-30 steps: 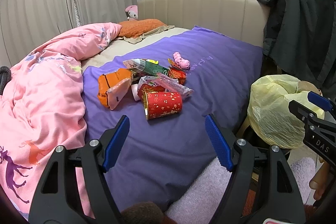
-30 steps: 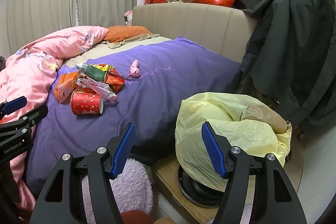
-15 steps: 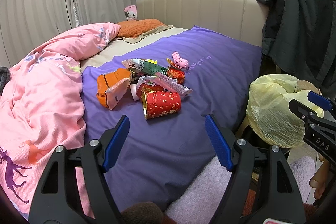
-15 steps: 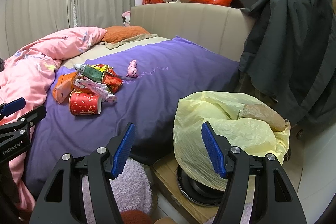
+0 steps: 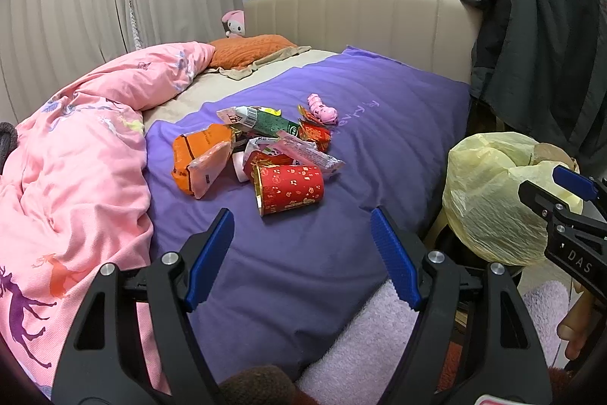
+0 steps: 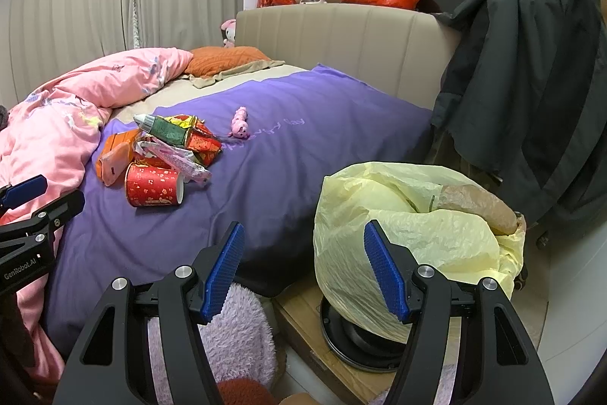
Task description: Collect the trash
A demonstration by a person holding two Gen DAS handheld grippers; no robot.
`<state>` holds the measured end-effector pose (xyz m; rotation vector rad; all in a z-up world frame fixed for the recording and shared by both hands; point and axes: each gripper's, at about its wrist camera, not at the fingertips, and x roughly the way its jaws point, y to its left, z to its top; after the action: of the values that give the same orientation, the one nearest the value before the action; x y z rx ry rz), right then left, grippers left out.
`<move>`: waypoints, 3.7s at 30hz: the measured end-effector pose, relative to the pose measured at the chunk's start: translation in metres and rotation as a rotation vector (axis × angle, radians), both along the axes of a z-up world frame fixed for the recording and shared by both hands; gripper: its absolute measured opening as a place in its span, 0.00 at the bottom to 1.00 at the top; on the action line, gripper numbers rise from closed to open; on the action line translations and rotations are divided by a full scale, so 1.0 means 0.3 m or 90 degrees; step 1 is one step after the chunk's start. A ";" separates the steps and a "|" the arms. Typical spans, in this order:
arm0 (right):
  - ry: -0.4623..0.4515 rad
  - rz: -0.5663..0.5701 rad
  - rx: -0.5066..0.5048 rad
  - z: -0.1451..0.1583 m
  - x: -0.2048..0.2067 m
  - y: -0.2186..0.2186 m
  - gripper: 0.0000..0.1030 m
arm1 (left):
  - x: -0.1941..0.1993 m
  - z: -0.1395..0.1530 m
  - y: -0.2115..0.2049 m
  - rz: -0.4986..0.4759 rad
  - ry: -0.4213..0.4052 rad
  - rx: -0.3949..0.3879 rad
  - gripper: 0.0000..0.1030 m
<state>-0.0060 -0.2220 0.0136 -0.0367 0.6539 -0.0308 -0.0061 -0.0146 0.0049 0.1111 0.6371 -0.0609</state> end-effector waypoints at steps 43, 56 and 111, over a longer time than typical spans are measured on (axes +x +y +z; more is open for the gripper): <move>0.007 0.013 0.010 -0.041 0.039 0.001 0.60 | 0.085 -0.024 0.066 -0.013 0.019 -0.022 0.69; 0.051 0.129 -0.002 -0.140 0.232 0.165 0.60 | 0.518 -0.085 0.463 -0.059 -0.020 -0.007 0.76; 0.052 0.154 0.111 -0.127 0.539 0.122 0.15 | 0.719 -0.209 0.729 0.077 0.117 -0.185 0.03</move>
<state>0.1559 -0.1854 -0.0246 0.0516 0.7282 0.2622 0.2096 0.2041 -0.0577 -0.2152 0.8107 -0.0468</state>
